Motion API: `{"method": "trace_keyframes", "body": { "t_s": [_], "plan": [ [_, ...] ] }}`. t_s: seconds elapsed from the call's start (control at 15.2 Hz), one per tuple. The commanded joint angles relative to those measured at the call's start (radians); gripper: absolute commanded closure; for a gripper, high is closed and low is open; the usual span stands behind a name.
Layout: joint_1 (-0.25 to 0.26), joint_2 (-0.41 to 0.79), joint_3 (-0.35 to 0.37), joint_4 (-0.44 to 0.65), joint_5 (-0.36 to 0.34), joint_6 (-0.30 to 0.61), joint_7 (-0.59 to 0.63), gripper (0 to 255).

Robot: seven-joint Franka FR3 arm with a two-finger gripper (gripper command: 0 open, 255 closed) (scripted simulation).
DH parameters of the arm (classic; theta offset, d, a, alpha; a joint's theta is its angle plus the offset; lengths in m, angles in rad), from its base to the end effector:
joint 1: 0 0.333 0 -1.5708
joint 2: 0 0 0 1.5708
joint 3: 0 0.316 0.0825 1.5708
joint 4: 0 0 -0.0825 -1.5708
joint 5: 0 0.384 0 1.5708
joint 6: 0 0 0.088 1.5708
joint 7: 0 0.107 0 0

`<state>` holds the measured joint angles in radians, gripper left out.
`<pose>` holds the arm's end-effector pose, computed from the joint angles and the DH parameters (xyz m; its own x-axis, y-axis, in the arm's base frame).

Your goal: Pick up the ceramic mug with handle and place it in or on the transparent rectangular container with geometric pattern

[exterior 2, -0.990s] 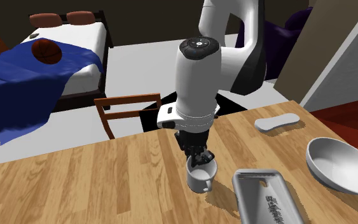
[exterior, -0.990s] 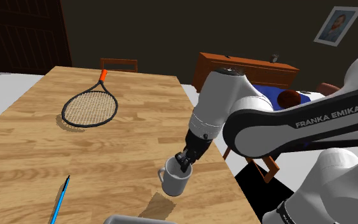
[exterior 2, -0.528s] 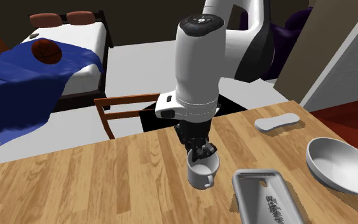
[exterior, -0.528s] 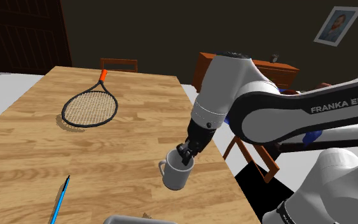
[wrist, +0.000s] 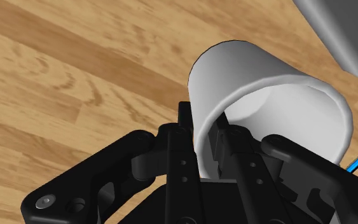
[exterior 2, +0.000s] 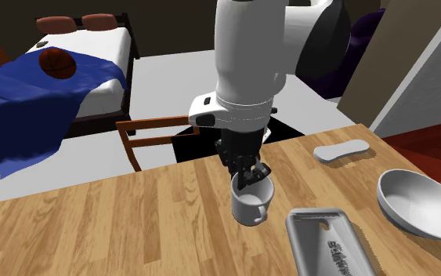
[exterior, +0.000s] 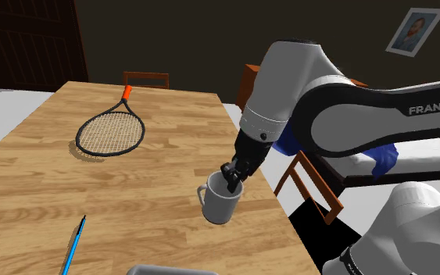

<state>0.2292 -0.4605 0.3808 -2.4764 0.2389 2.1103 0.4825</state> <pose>0.3340 0.2523 0.4494 0.9989 -0.0205 0.0417 -0.0174 -0.9970 -0.0751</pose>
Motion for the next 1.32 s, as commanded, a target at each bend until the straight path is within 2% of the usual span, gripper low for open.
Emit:
{"method": "trace_keyframes", "body": {
  "t_s": [0.0, 0.2, 0.79, 1.25],
  "plan": [
    [-0.001, -0.011, -0.006, 0.023, -0.003, -0.034, 0.000, 255],
    [-0.002, -0.023, -0.013, 0.054, -0.006, -0.077, 0.001, 255],
    [0.052, 0.068, 0.167, 0.203, 0.006, -0.103, 0.243, 255],
    [0.063, 0.210, 0.322, 0.377, -0.057, -0.123, 0.456, 255]
  ]
}}
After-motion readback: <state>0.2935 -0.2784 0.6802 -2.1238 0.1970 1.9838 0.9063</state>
